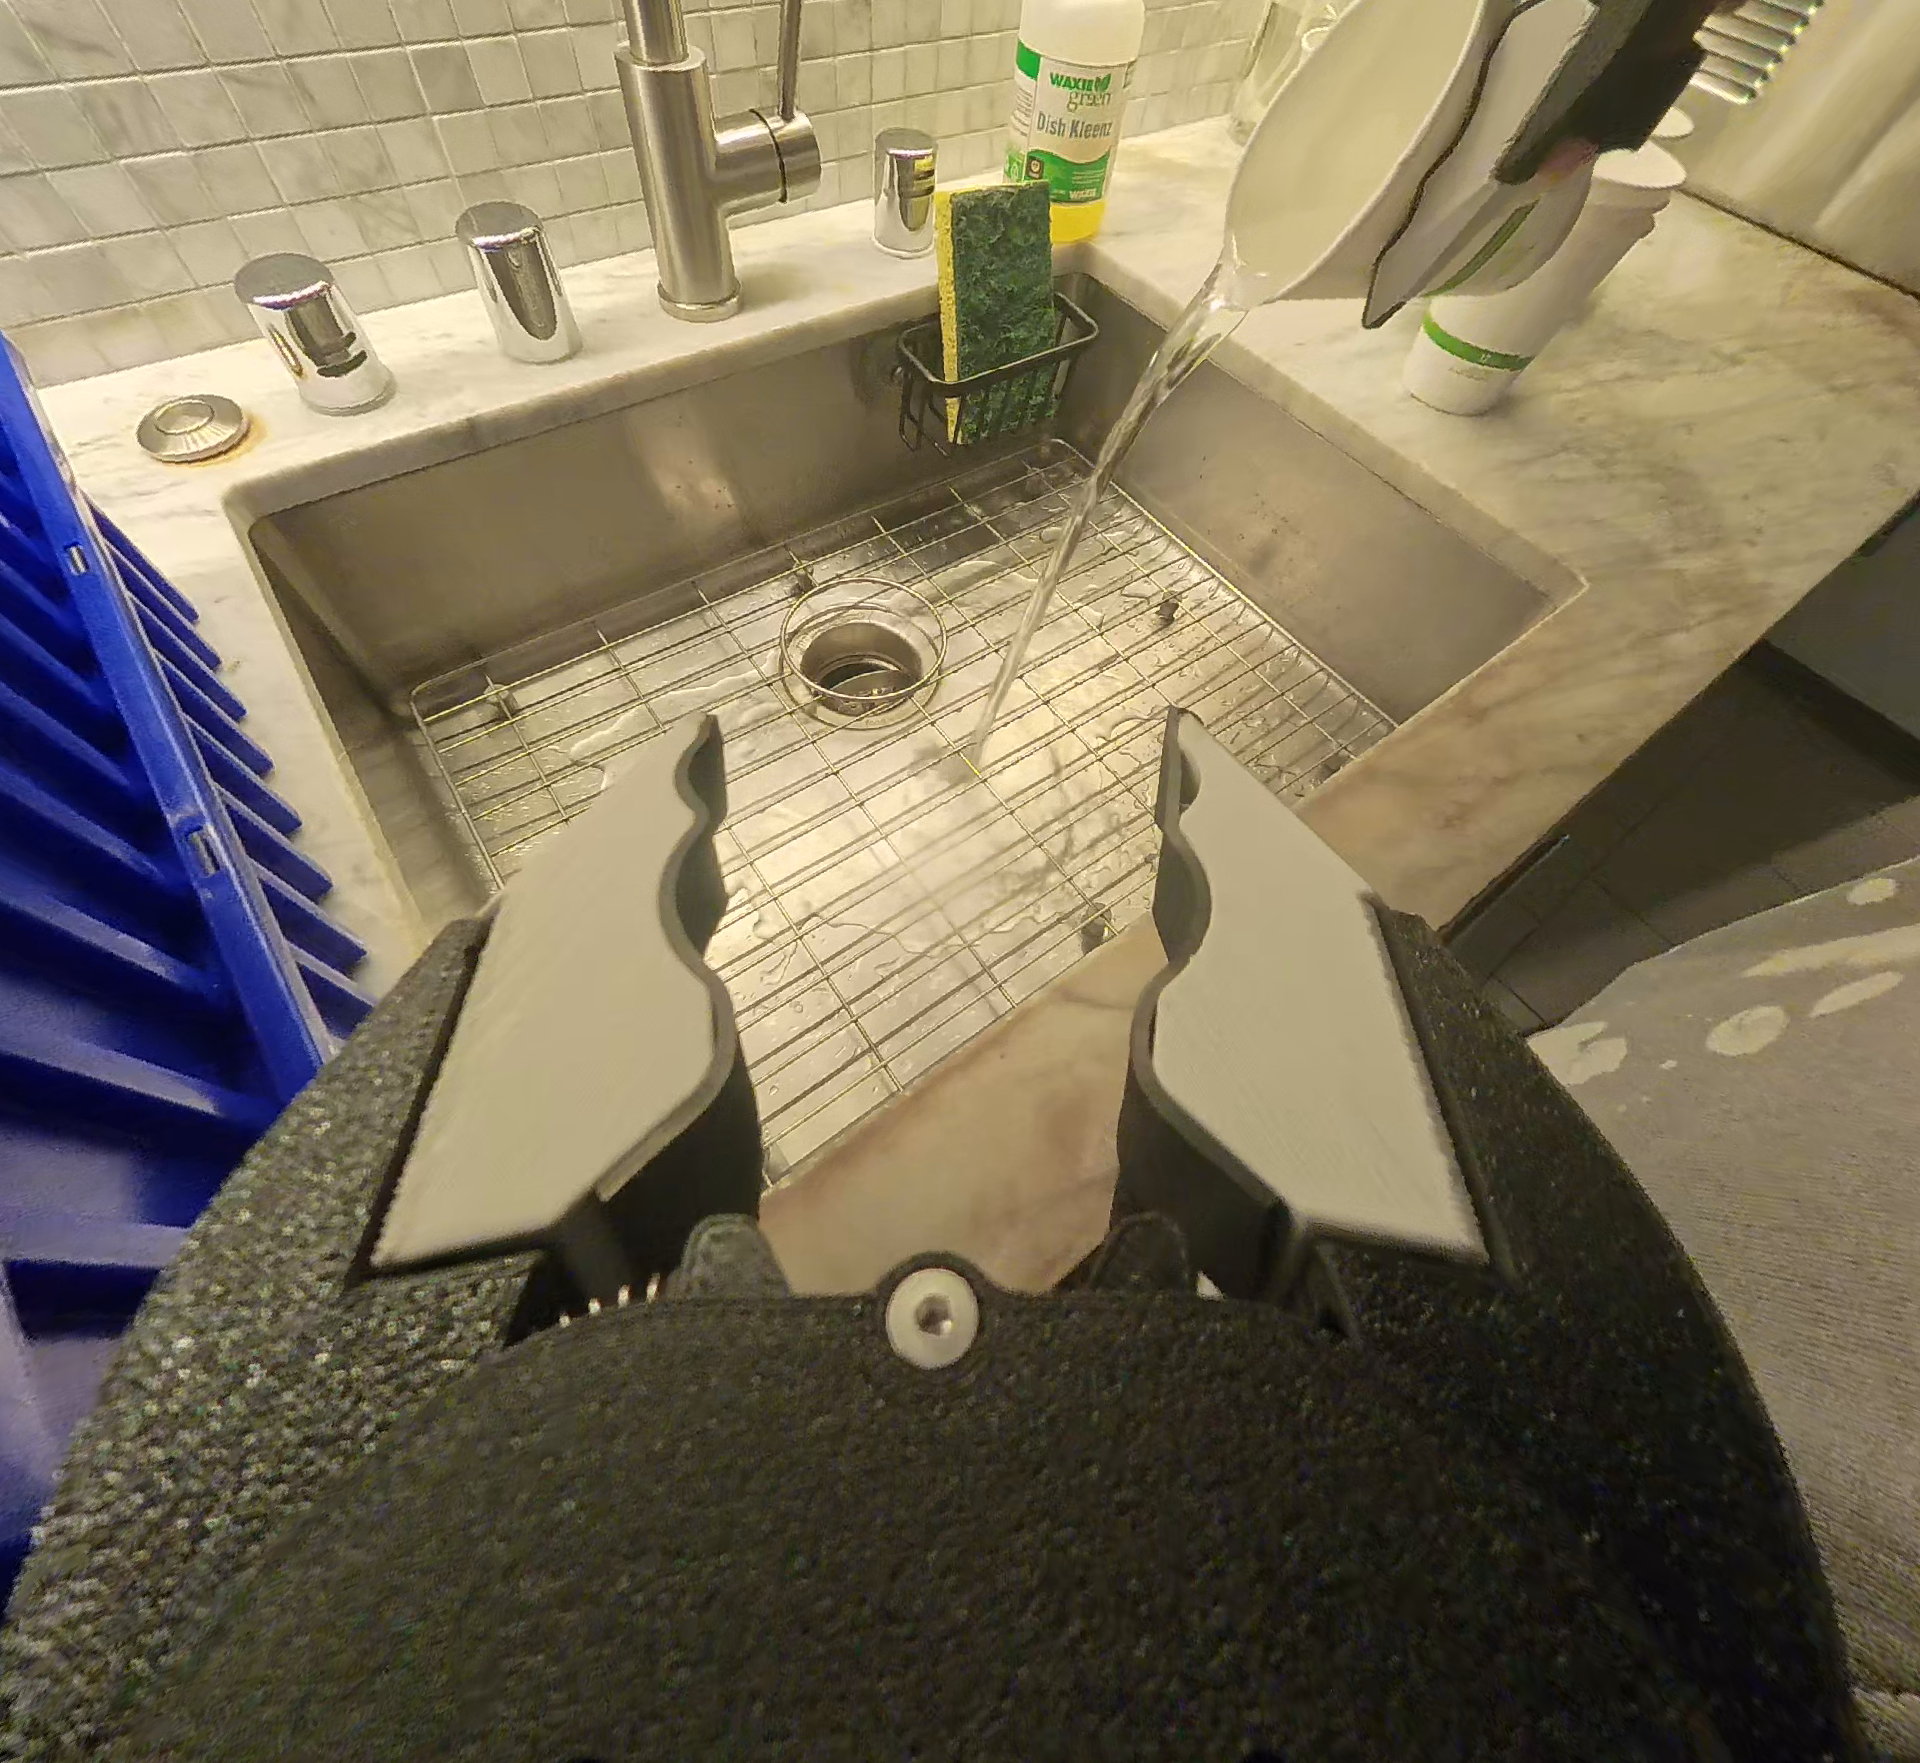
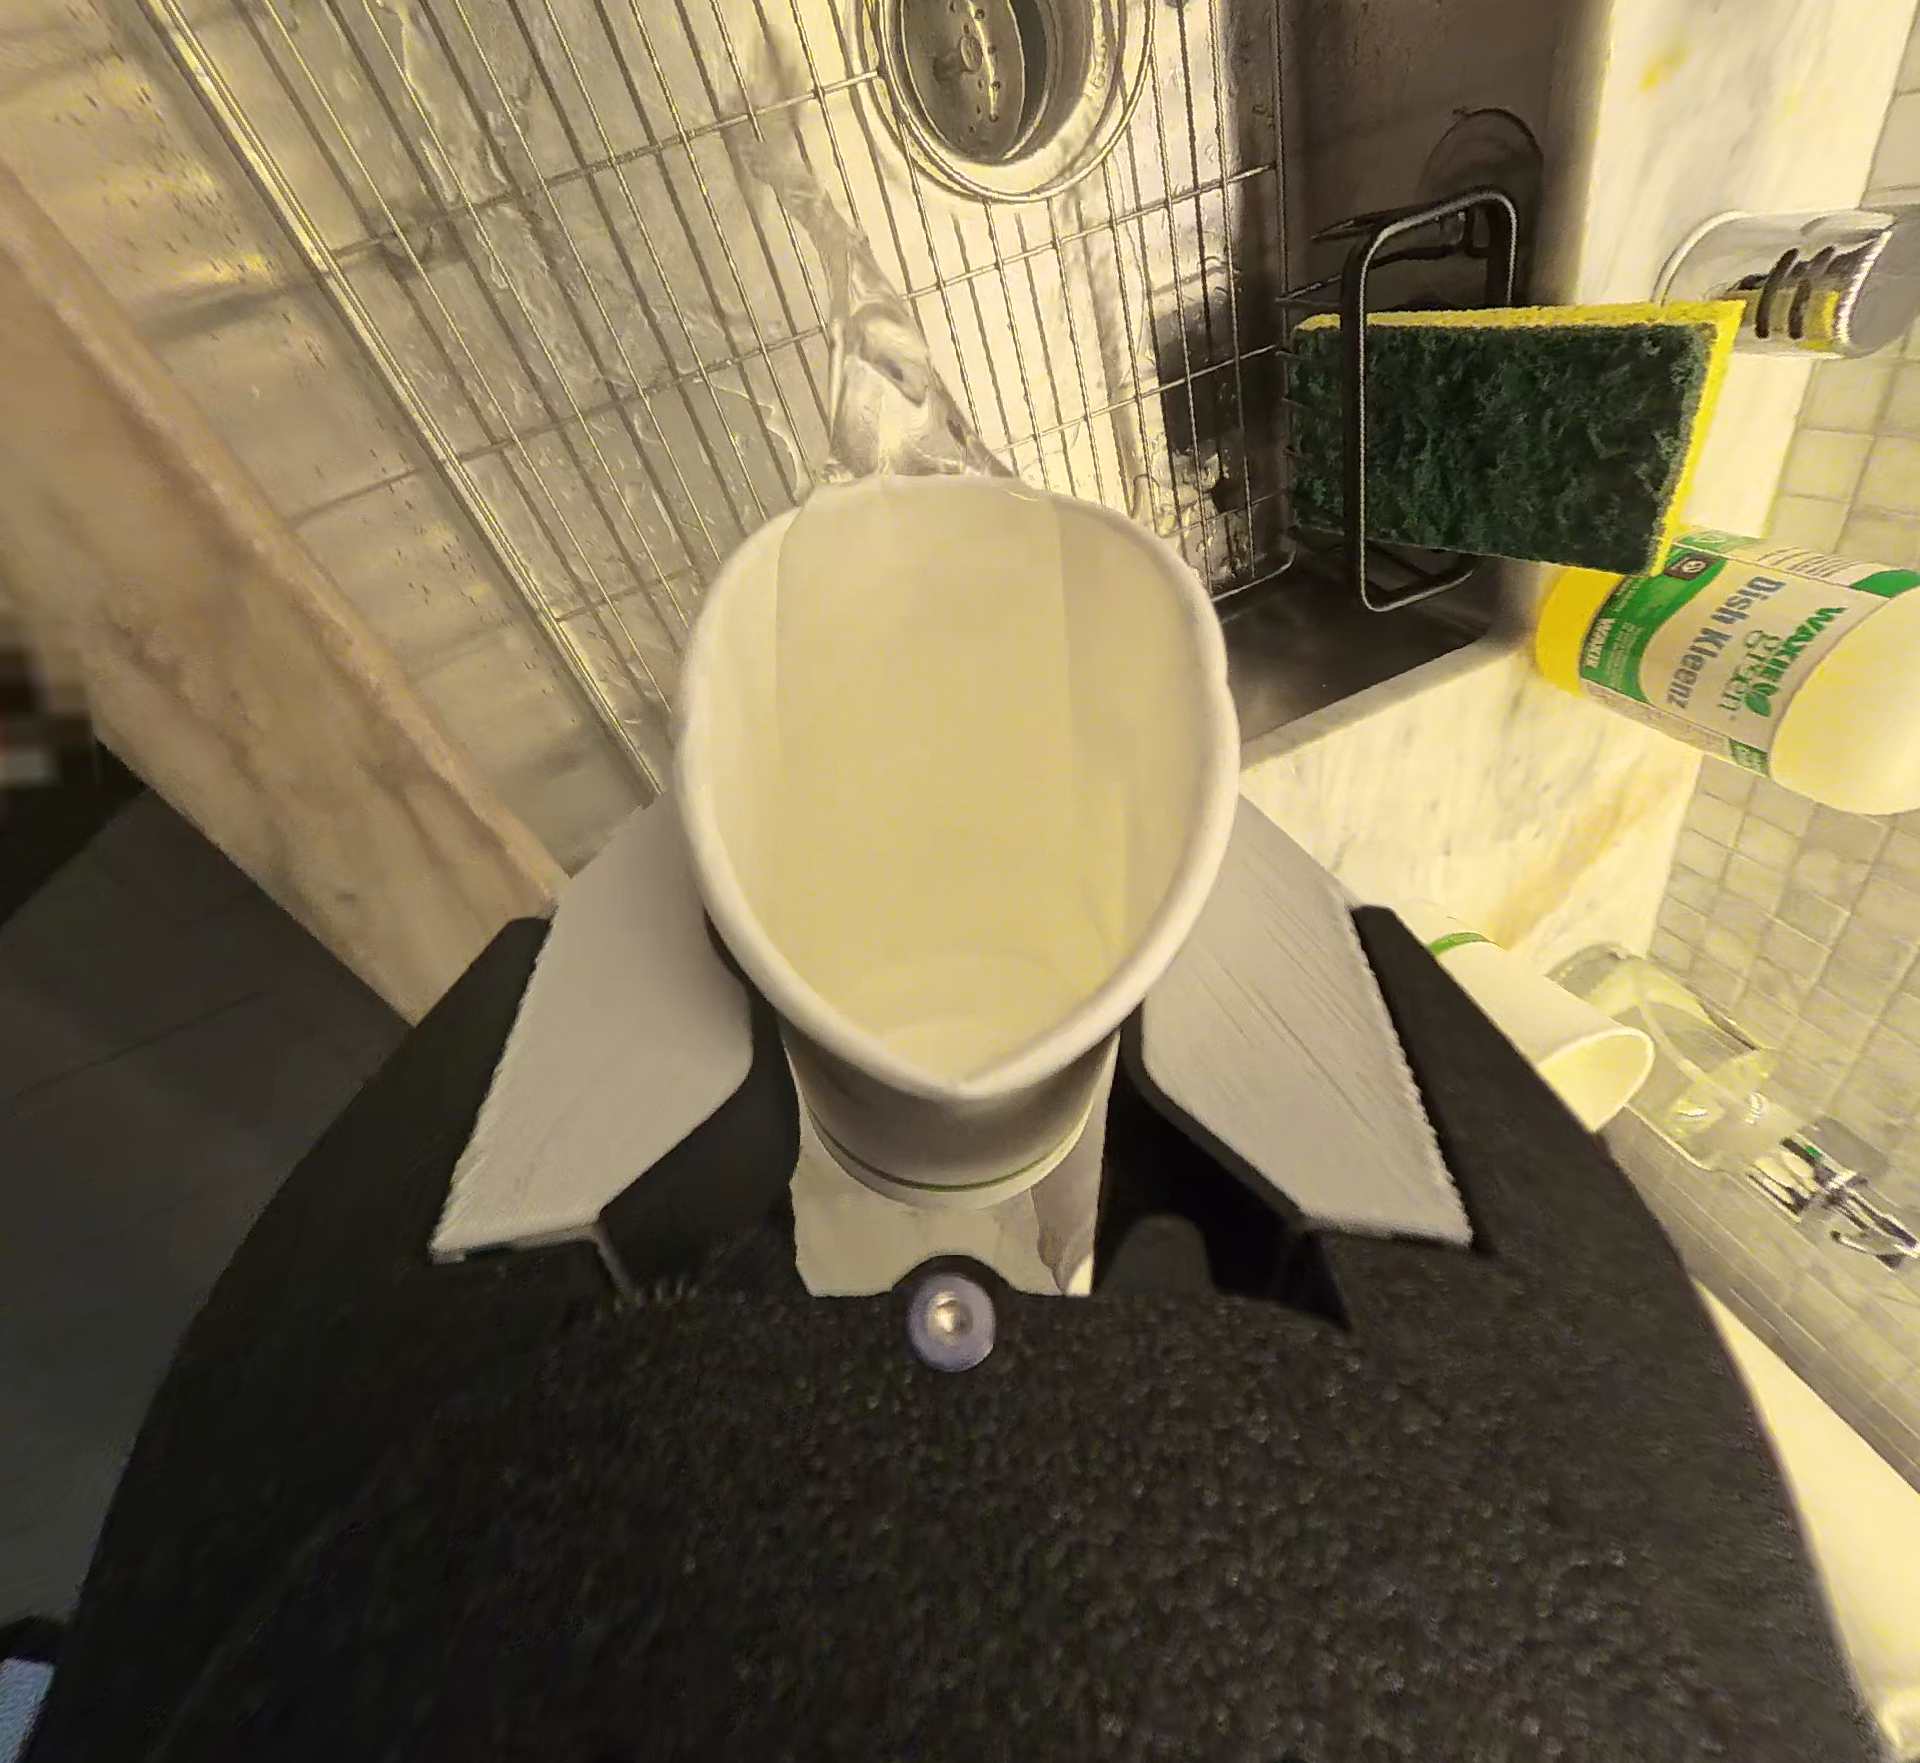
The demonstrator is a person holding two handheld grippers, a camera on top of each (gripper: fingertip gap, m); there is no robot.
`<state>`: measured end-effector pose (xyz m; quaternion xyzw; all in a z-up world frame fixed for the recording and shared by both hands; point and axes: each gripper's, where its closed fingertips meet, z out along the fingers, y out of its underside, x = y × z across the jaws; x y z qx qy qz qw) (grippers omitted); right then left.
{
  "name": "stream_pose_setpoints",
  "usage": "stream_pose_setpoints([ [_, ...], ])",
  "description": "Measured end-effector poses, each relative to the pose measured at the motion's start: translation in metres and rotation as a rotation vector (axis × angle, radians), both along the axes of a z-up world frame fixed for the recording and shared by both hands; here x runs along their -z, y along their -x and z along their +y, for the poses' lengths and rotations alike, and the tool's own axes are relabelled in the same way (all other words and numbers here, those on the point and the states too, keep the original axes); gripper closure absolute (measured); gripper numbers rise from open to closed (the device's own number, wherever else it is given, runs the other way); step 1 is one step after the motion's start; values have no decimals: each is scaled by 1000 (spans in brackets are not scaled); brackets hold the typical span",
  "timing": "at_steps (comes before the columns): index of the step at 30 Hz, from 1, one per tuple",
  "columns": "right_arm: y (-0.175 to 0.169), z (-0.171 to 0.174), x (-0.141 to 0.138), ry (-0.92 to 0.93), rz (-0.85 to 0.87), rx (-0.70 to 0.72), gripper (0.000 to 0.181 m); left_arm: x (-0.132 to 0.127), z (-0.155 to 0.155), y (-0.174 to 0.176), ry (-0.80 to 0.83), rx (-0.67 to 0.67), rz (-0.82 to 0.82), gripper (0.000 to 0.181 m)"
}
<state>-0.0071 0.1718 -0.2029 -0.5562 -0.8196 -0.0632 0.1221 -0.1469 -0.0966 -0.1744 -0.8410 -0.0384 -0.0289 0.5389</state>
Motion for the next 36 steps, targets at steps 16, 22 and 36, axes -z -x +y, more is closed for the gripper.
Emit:
stream_pose_setpoints([
  [16, -6, 12, -29, -107, -96, -100, 114, 4, 4, -18, 12, 46, 13, 98],
  [22, -6, 20, -44, -172, -155, -162, 114, 6, 5, -21, 16, 53, 11, 97],
  [36, 4, 54, -95, -397, -272, -301, 115, 10, 9, -21, 19, 53, 3, 97],
])
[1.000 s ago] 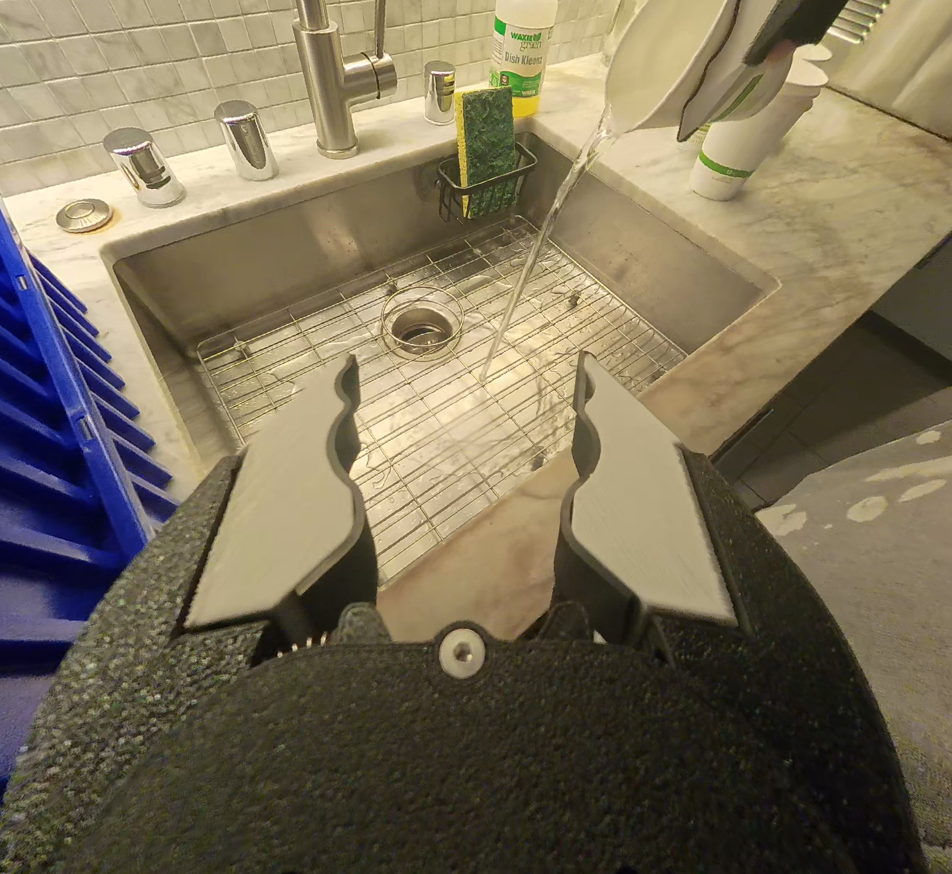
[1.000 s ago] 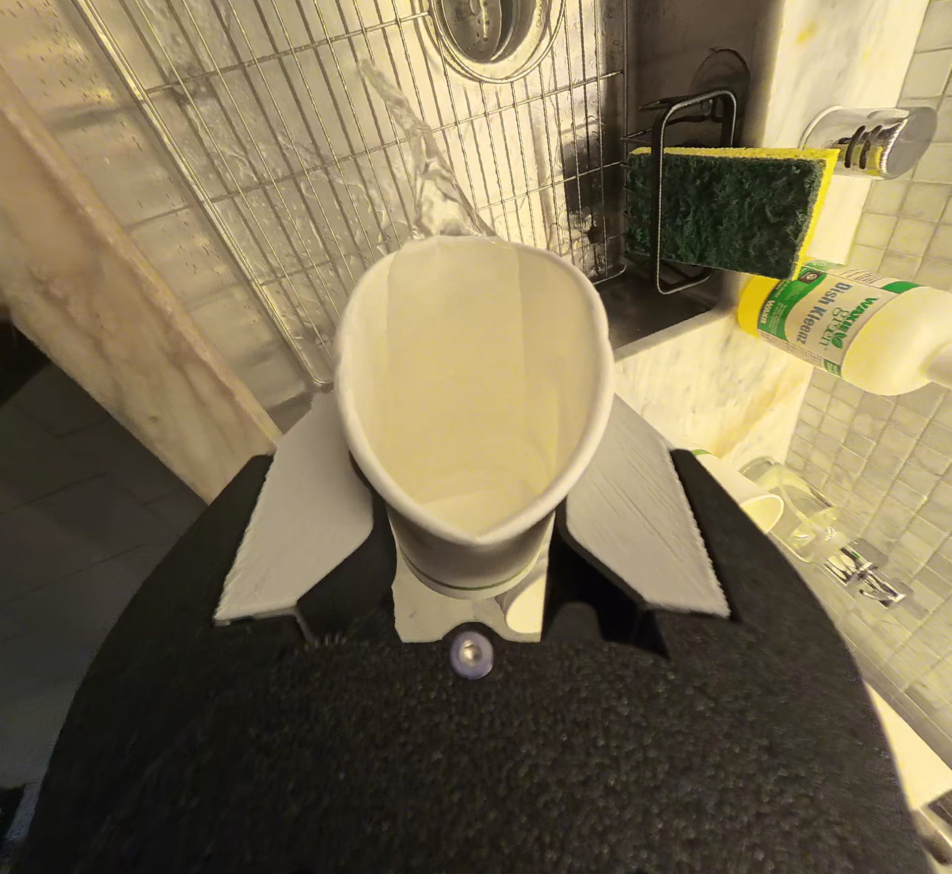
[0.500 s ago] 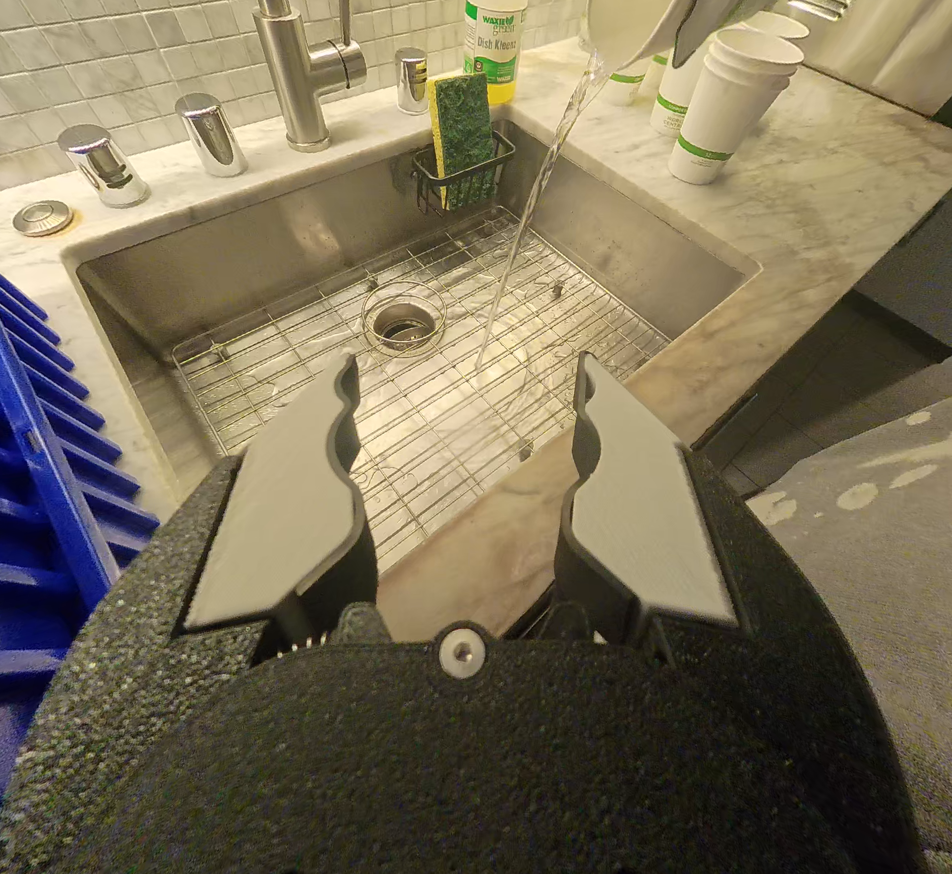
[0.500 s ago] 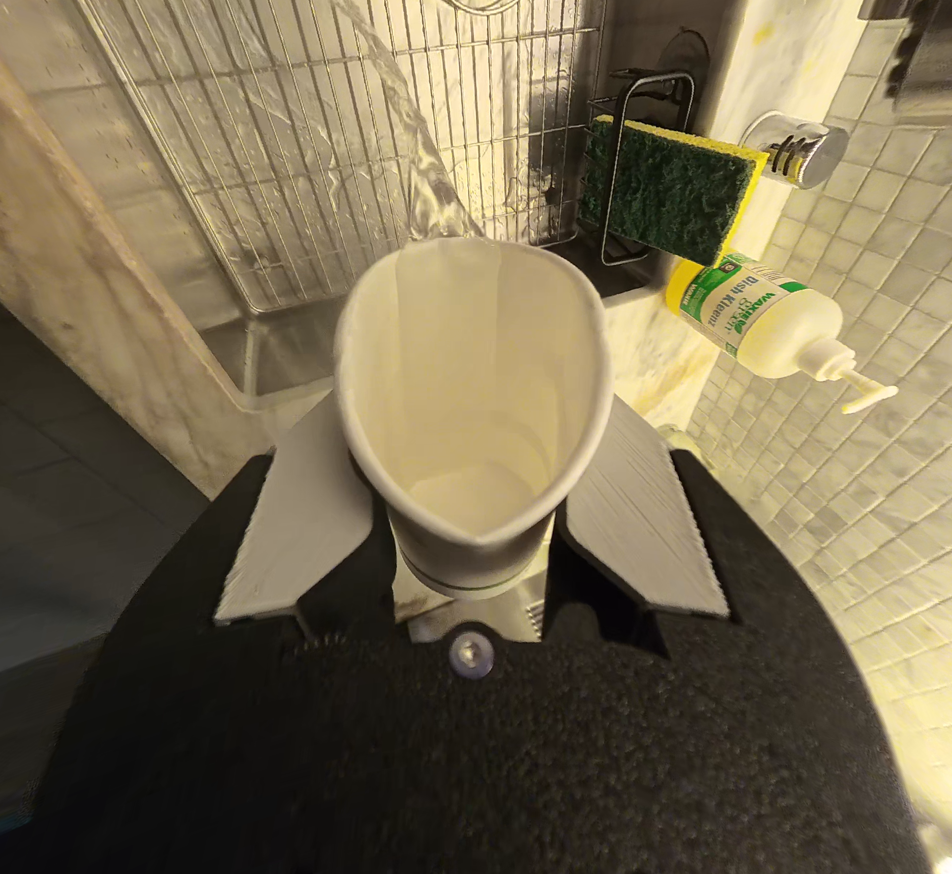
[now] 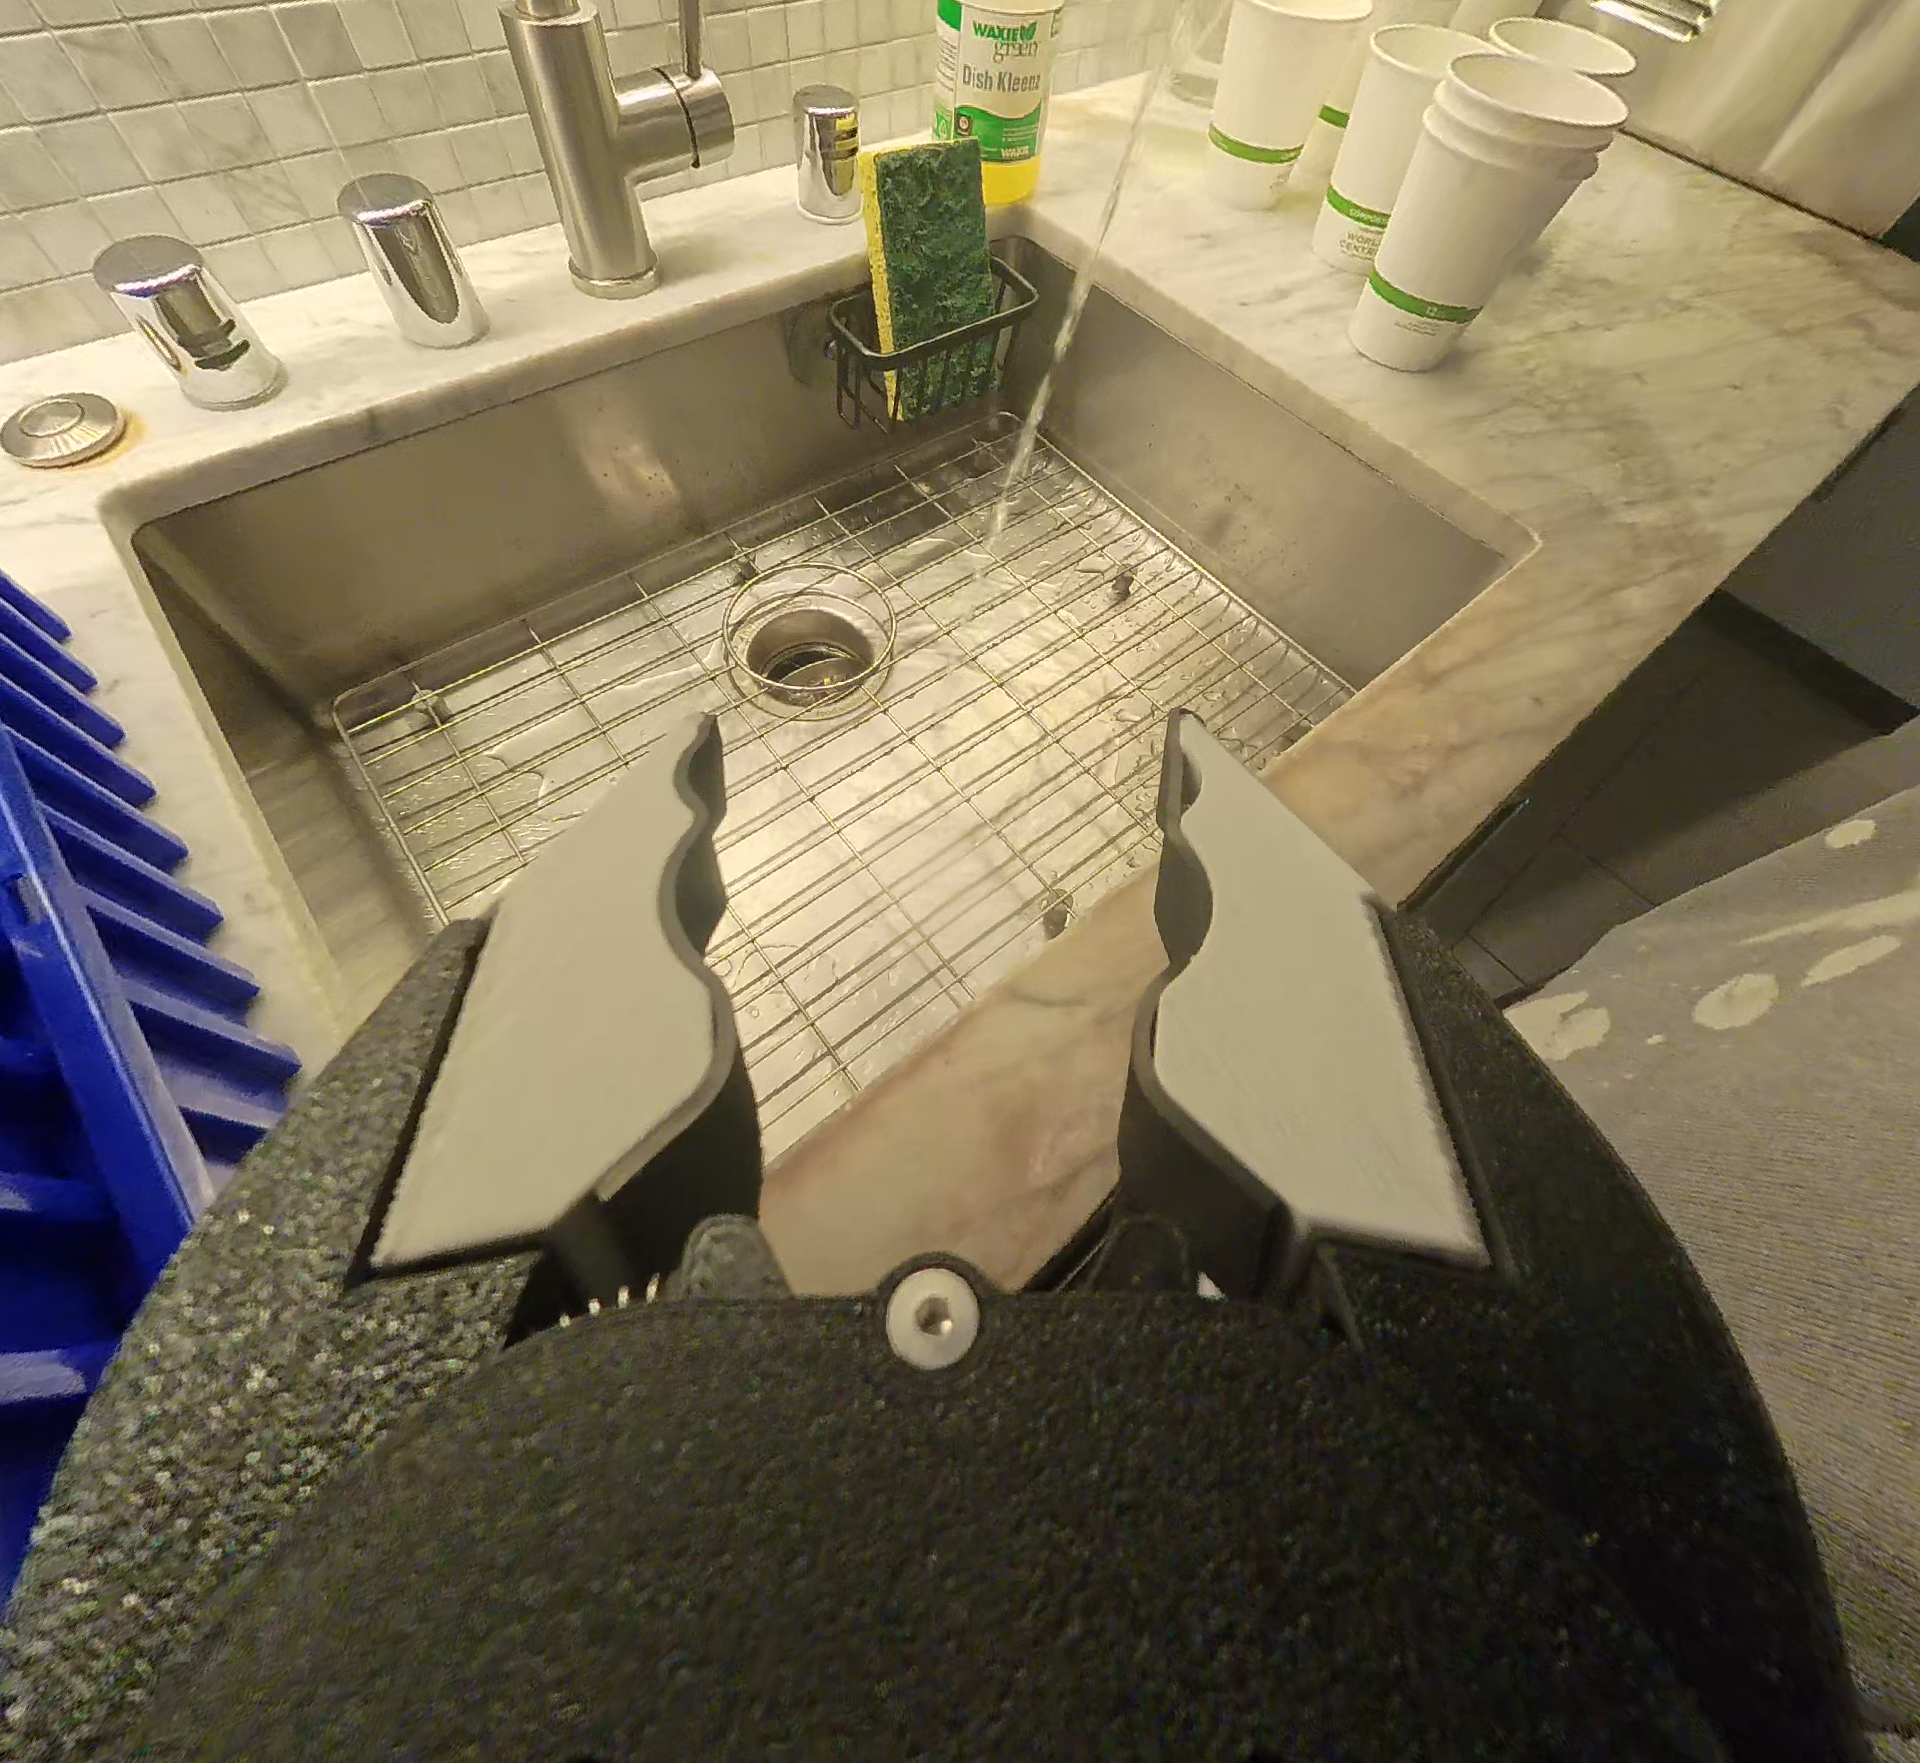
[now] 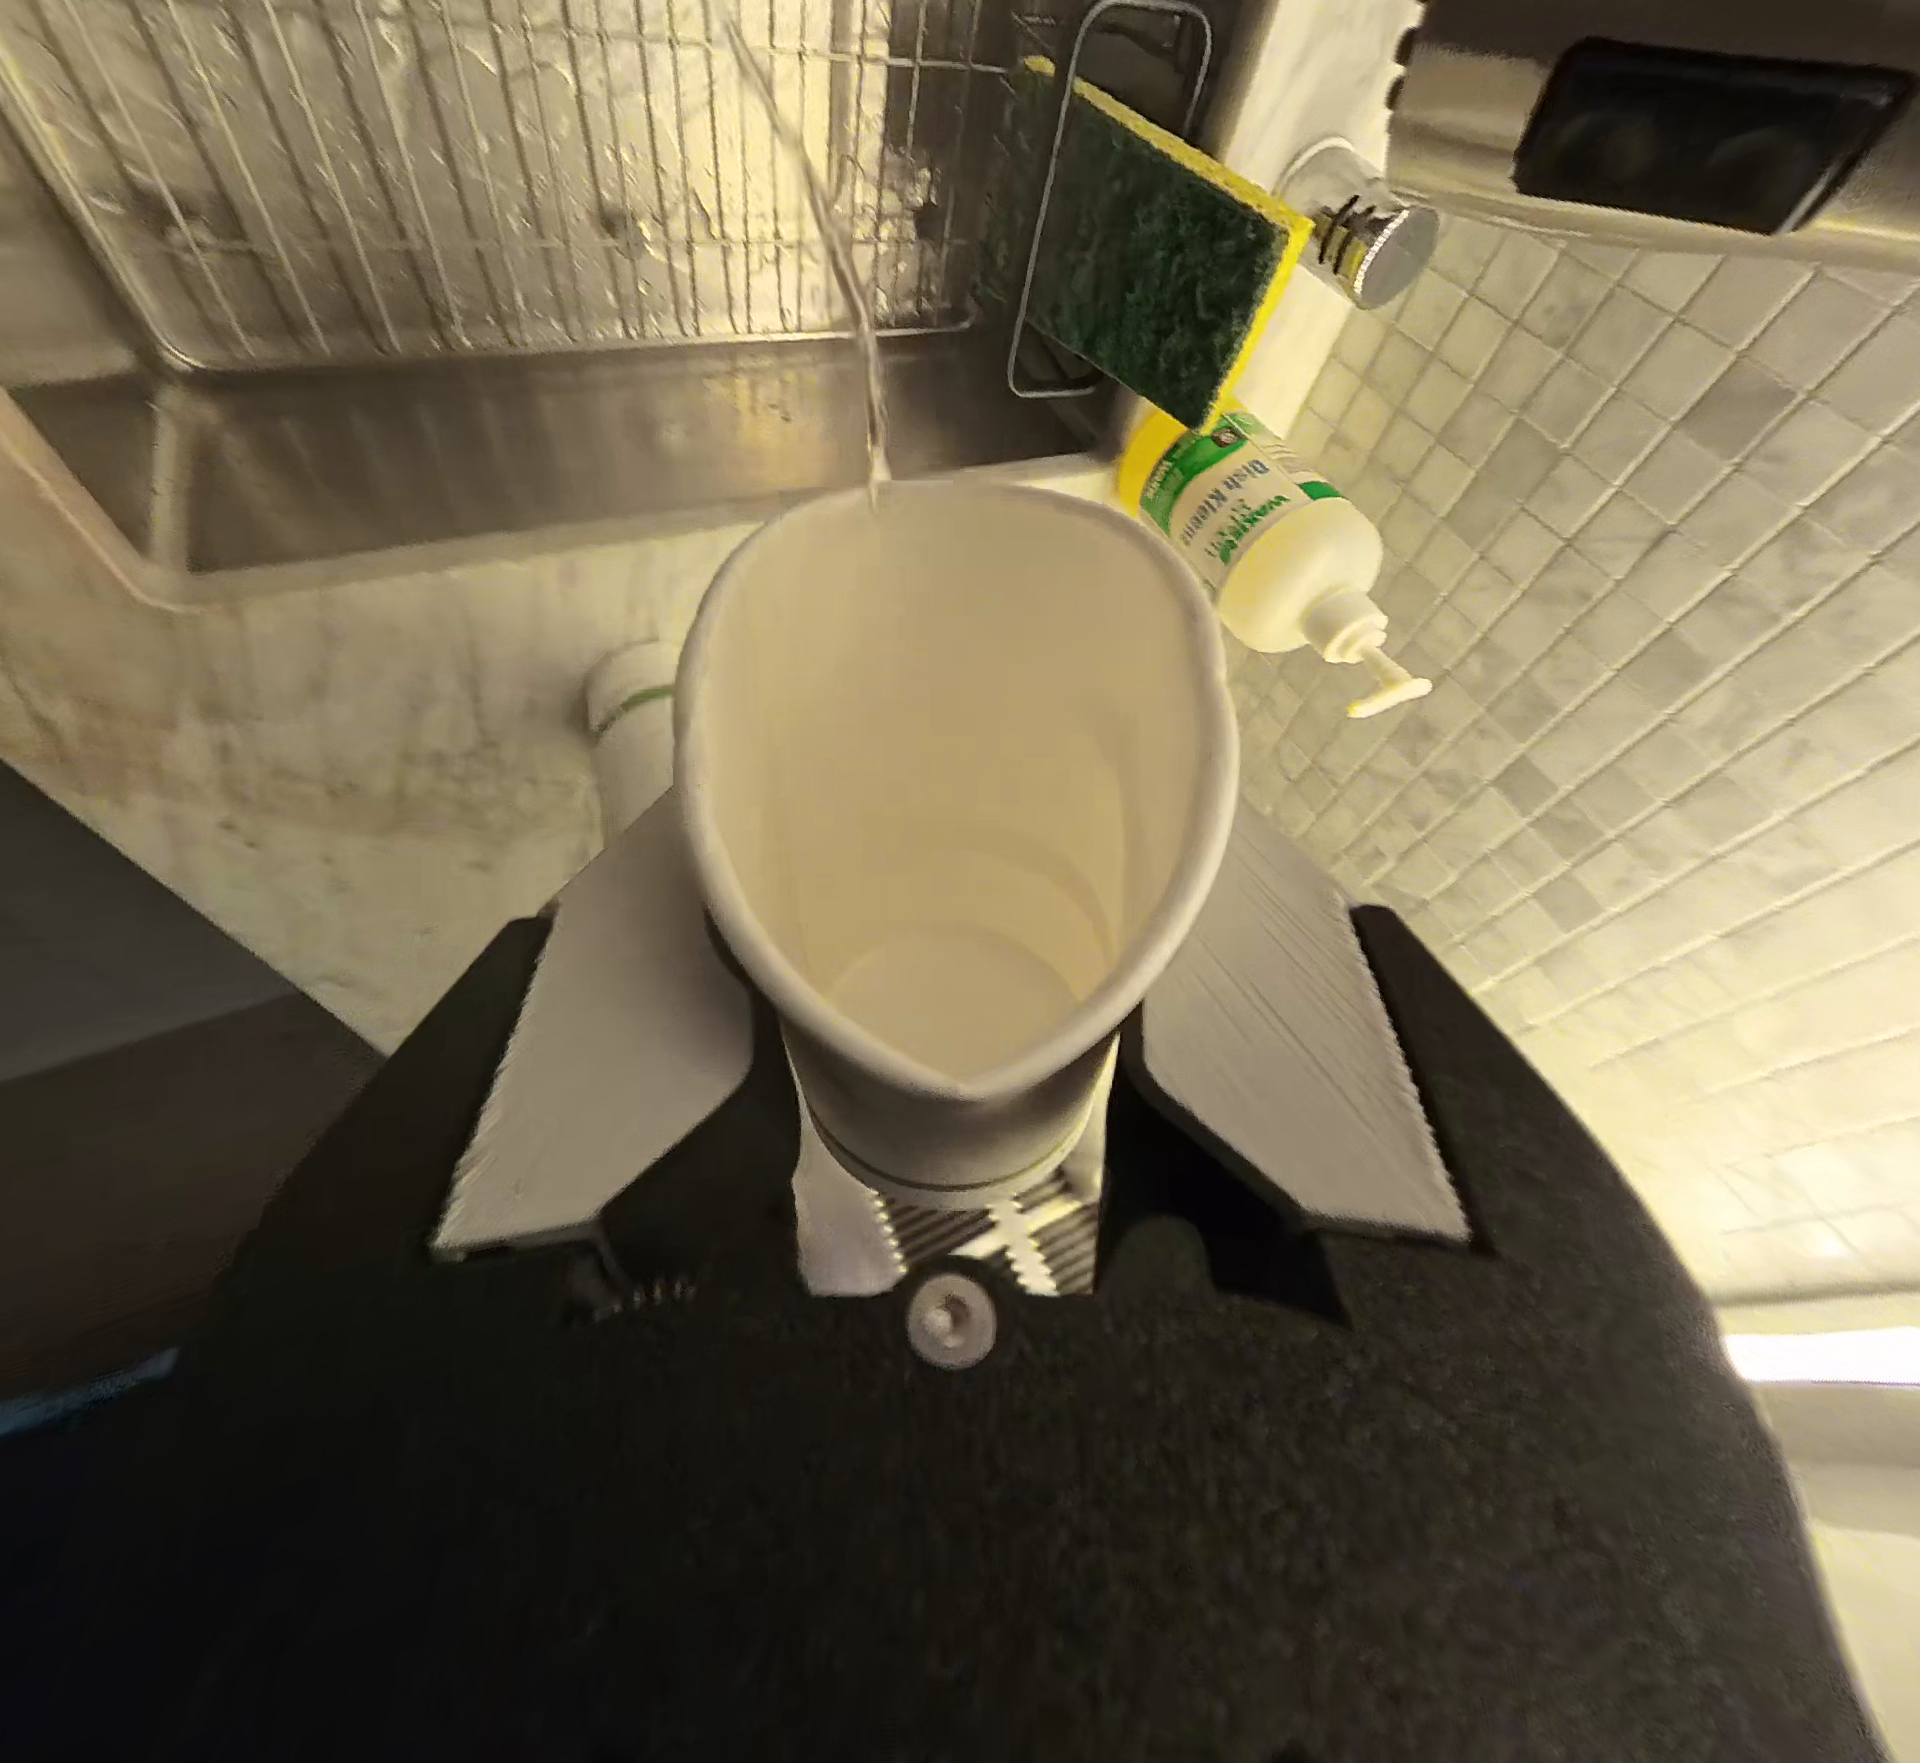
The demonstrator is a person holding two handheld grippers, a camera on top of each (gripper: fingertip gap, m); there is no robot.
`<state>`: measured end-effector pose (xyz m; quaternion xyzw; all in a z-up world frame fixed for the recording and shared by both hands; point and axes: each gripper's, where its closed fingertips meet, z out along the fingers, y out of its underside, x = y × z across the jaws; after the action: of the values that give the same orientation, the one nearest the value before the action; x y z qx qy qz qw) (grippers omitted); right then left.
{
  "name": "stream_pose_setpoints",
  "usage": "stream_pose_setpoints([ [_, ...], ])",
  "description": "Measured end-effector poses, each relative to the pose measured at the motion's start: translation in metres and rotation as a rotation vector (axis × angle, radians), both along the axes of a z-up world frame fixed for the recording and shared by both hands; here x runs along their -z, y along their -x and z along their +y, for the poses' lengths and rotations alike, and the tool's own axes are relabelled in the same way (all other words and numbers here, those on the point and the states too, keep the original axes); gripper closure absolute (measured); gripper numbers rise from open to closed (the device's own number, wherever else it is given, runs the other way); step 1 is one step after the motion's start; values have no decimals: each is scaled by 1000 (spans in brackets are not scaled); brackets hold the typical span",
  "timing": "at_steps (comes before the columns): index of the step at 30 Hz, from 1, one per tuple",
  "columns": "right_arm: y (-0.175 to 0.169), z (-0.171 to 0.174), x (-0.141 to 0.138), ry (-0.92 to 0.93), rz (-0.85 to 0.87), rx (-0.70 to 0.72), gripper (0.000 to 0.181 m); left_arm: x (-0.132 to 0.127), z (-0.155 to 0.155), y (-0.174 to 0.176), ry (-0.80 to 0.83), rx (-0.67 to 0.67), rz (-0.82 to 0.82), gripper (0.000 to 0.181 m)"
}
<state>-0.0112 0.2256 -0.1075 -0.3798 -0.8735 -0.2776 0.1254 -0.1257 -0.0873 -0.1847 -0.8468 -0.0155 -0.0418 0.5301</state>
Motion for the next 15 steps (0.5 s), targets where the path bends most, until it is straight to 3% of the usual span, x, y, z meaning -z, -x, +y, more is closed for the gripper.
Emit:
stream_pose_setpoints([
  [11, 20, 22, -30, -296, -105, -272, 115, 2, 1, 5, 0, -13, -4, 97],
  [15, 23, 23, -28, -337, -111, -324, 115, 2, 2, 5, 4, -15, -4, 97],
])
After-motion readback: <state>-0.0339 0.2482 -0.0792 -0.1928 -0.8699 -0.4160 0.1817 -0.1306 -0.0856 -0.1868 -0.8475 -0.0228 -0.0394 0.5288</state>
